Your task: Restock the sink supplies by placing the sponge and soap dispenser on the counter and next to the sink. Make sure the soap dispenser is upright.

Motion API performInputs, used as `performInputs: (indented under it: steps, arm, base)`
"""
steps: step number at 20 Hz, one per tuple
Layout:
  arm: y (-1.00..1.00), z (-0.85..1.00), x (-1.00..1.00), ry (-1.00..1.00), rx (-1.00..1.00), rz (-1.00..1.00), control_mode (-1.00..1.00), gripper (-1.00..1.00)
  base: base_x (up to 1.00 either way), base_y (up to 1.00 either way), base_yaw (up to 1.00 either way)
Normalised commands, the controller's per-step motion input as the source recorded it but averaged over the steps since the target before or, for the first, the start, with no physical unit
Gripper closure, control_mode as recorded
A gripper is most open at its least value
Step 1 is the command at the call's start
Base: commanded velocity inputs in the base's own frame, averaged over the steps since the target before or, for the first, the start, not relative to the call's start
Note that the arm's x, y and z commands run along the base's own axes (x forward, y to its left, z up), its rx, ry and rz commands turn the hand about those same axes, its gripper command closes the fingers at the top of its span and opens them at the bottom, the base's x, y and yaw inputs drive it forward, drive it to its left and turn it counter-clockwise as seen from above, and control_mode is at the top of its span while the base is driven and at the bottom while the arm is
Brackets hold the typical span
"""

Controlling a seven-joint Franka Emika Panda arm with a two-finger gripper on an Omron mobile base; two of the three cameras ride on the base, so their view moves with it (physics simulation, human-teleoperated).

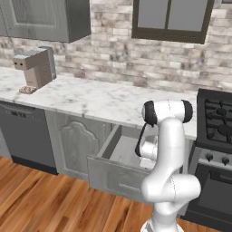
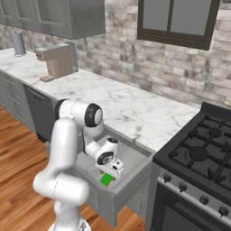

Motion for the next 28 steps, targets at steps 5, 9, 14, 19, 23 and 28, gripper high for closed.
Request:
performInputs:
  steps: [5,9,14,19,23,28]
  arm:
    - [0.0,-0.3,0.22,0.0,0.0,0.0,-1.0,-1.0]
    - [0.0,-0.32,0.13,0.0,0.0,0.0,-1.0,-1.0]
    - [0.0,-0.51,0.0,0.0,0.0,0.0,-1.0,1.0]
    - [0.06,-0.34,-0.33,0.0,0.0,0.0,-1.0,1.0]
    - [0.15,0.06,-0.05,-0.02,0.0,-0.03,-1.0,1.0]
    - [0.12,0.45,-0.08,-0.06,0.0,-0.04,-1.0,1.0]
  base:
    - [0.0,0.0,0.0]
    - [0.0,0.0,0.0]
    - [0.0,0.0,0.0]
    - [0.0,0.0,0.0]
    - [0.0,0.0,0.0]
    - [0.0,0.0,0.0]
